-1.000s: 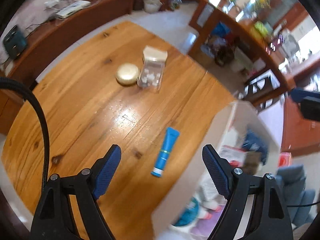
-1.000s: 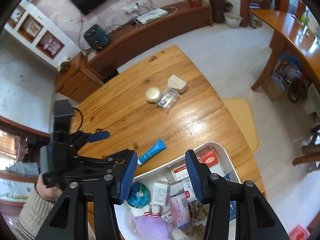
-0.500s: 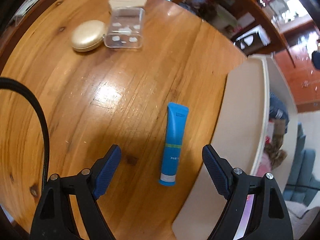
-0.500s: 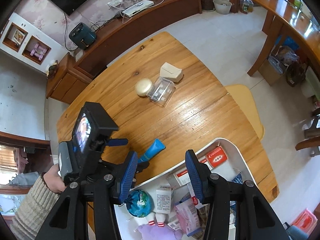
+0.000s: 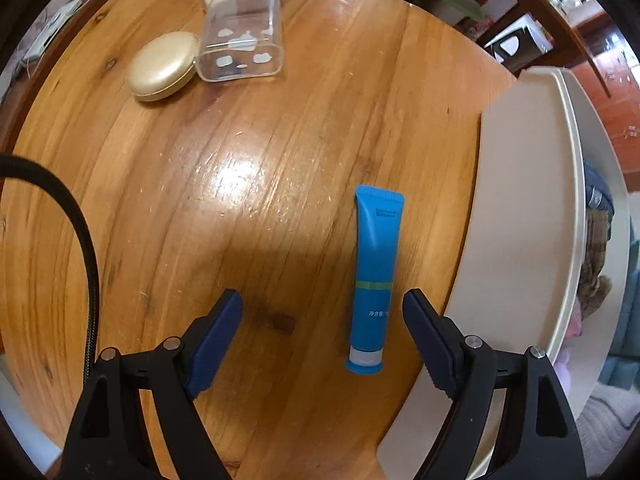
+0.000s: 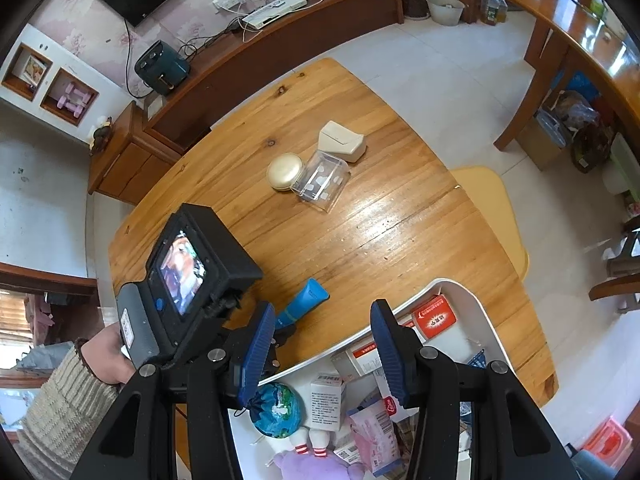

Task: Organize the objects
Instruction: 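Move the left tool toward the blue tube while the right moves toward the clear box, then grasp the blue tube with the left tool while the right grasps the clear plastic box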

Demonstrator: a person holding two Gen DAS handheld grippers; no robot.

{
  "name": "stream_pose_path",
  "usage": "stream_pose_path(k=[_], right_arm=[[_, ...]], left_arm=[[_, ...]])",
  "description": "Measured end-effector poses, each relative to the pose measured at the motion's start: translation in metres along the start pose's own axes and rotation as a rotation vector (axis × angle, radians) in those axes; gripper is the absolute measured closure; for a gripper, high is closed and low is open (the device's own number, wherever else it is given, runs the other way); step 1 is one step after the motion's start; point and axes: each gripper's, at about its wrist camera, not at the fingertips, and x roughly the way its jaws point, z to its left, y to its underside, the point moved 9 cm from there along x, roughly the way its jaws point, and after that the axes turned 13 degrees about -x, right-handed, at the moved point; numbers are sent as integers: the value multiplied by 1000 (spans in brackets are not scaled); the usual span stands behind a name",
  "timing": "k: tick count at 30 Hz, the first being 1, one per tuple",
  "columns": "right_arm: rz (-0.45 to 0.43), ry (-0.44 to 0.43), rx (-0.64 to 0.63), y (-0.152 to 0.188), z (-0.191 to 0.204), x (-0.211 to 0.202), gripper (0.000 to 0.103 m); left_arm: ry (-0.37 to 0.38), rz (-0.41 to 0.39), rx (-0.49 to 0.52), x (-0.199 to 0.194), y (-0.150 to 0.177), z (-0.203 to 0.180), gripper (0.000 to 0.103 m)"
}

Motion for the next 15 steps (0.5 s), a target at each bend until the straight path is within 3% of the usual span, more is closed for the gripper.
stream_pose_path(k=[4,8,10,15], right_arm=[[1,14,-7,-3,0,2,52],[3,17,-8,-5,-1,3,52],[3,24,-10,-6,-2,4,52],[13,12,12,-12,-5,17,52]], left_arm=[[-47,-8,46,1,2,-5,19],[-171,-38,134,6,7,-10,18],[-165,-45,118,4,9,-10,20],[-153,-94,72,-5,19,-6,40]])
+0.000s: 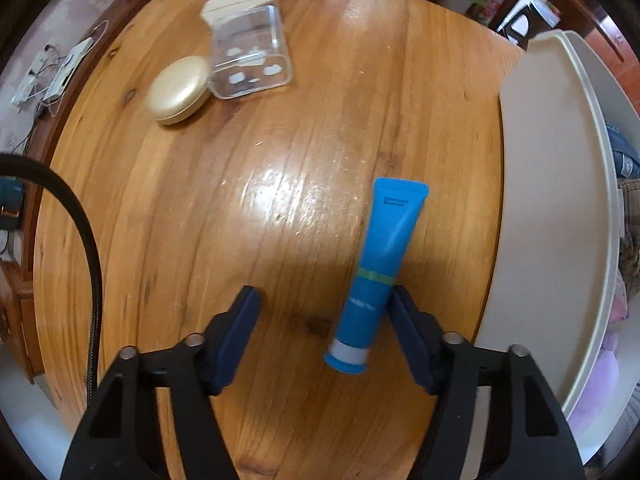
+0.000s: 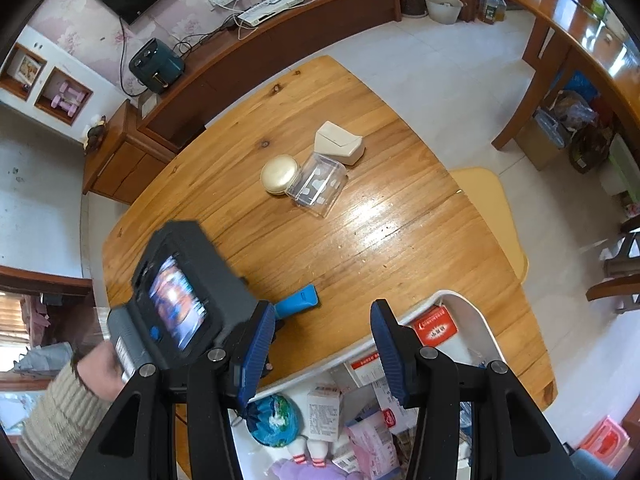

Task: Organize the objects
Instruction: 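Grasp the blue tube with the left tool while the right grasps the clear plastic box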

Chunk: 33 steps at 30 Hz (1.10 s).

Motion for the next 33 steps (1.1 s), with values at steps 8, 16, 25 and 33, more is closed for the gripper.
stream_pose_path(k=[8,16,25,33], right_arm=[[10,-26,91,-39,-3,43,52],[42,-26,249,-85,-15,110,52],[64,-16,343,-102,-27,151,52],[108,31,295,-98,-19,160,50]], left_arm=[[13,-56,12,-10,15,-14,83],[24,-86,-22,-12,38,-27,83],[71,-106,-115,-18,52,4,83],[106,-113,-167,-18,51,31,83]])
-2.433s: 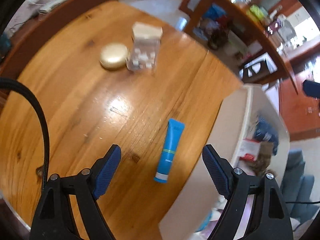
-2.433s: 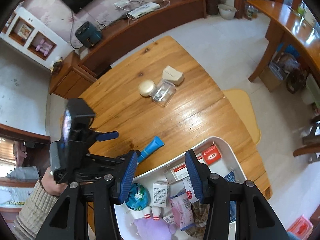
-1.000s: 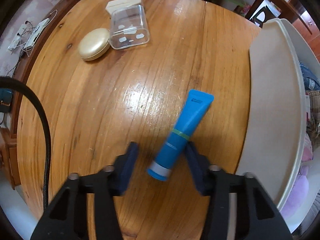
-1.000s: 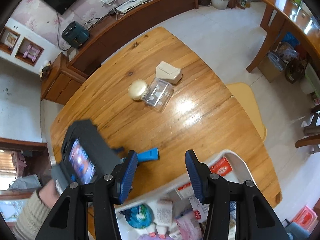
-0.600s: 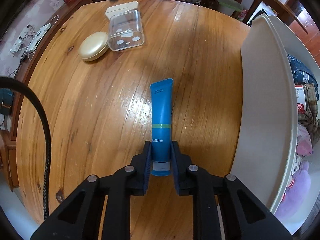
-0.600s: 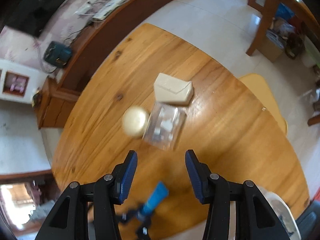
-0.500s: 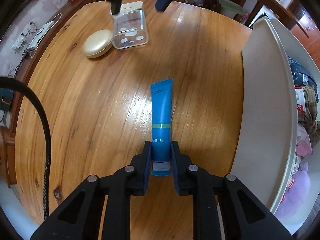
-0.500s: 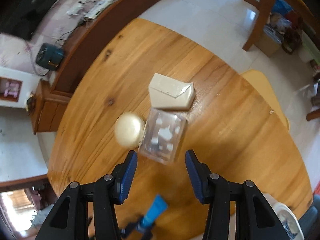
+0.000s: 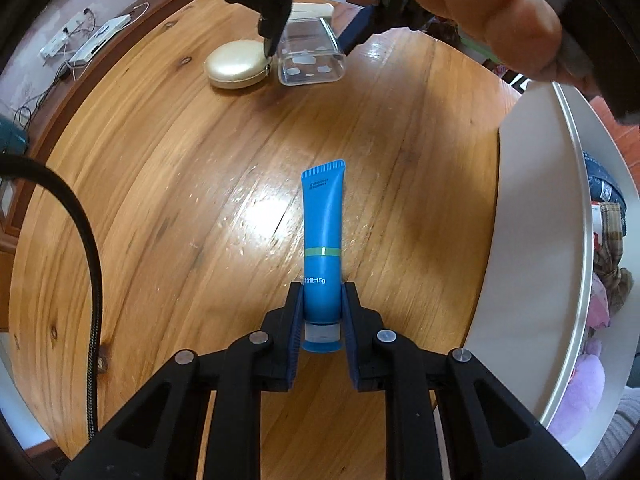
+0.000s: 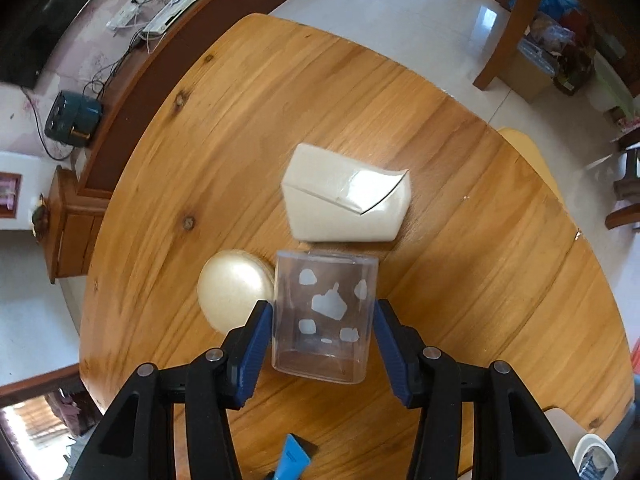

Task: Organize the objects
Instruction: 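Grasp the blue tube with the left tool while the right grasps the clear plastic box, then carry the blue tube and clear box over the white tray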

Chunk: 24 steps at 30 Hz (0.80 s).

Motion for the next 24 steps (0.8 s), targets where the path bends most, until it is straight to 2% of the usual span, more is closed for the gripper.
stream_pose_path(k=[4,9,15,24], right_arm=[[32,46,-60,6,5,1,52],[56,59,-127,18,8,0,53],[53,8,-167,36,14,-14,53],[18,-96,-231,69,12,-70,53]], left_arm=[[12,-1,-28,-3,-5,14,83],[36,-8,-65,-9,-1,21,83],[55,-27,-105,-22,2,27,83],[67,-73,-169,-62,3,31,83]])
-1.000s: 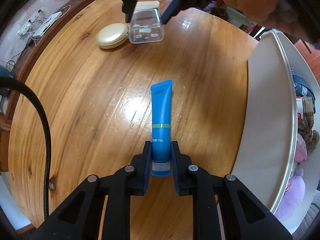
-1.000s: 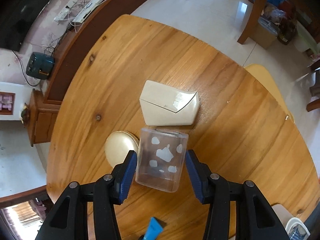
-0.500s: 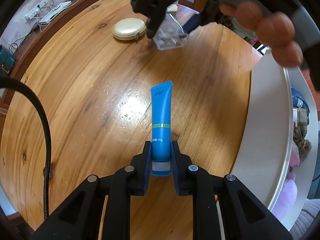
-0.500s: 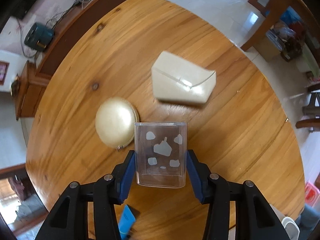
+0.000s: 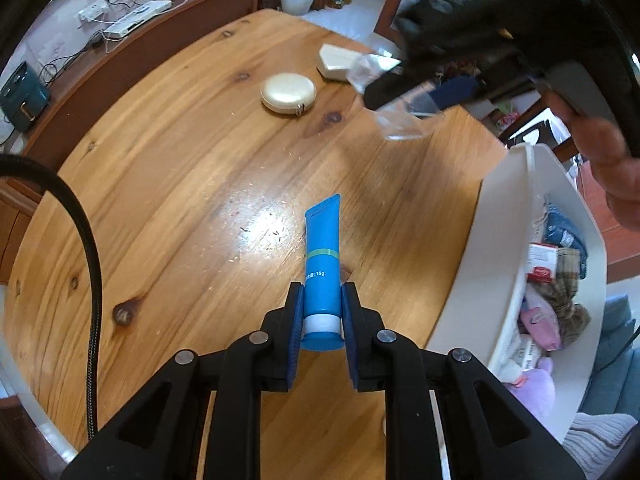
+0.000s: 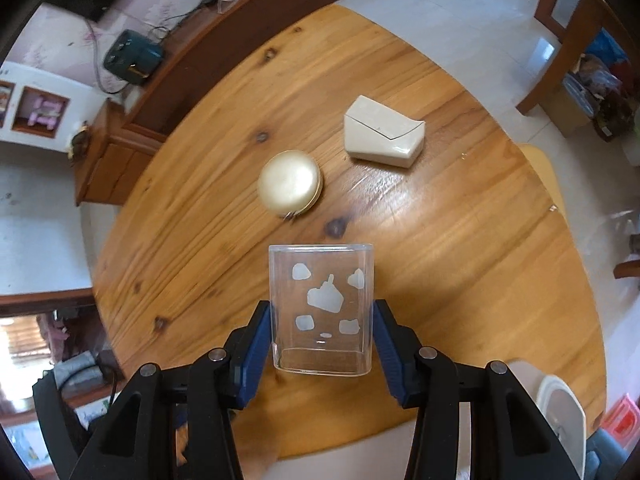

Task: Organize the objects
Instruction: 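Carry the blue tube and clear box over the white tray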

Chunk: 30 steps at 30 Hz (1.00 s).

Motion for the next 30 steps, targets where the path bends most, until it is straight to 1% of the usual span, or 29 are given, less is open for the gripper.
stream_pose_path(k=[1,2,3,5,6,7,9,13,16,19,21,26,30], right_arm=[[-4,-5,-5,2,1,-4,53],[-4,-18,-9,5,3,-8,53],[-5,-31,-13,6,7,-11,53],[-11,-41,-36,11,9,-19,53],[-14,-50,-47,16,12,-24,53],[-16,-61,-59,19,14,-28,53],[-22,-87,-89,28,18,-40,53],[-29,-135,-167,48,26,-63,53],[-22,-149,-238,70,23,-82,53],[-17,-164,-305,94,14,-101,53],[-15,-166,-347,110,4,-112,53],[3,-164,-444,147,-20,-135,53],[8,-151,-486,167,-44,-144,53]], left_arm=[[0,-8,-6,-4,-6,3,83],[0,-16,-13,-10,-4,10,83],[-2,-23,-20,-9,-21,7,83],[-6,-47,-35,-14,-30,-1,83],[-4,-56,-42,-16,-30,-10,83],[-4,-67,-53,-30,-27,-9,83],[-9,-87,-67,-29,-25,-20,83],[-14,-138,-94,-53,-17,-42,83],[-5,-183,-125,-77,-8,-65,83],[11,-209,-191,-95,4,-89,83],[12,-221,-244,-97,11,-104,83],[18,-244,-403,-90,27,-140,83],[34,-243,-512,-78,41,-161,83]])
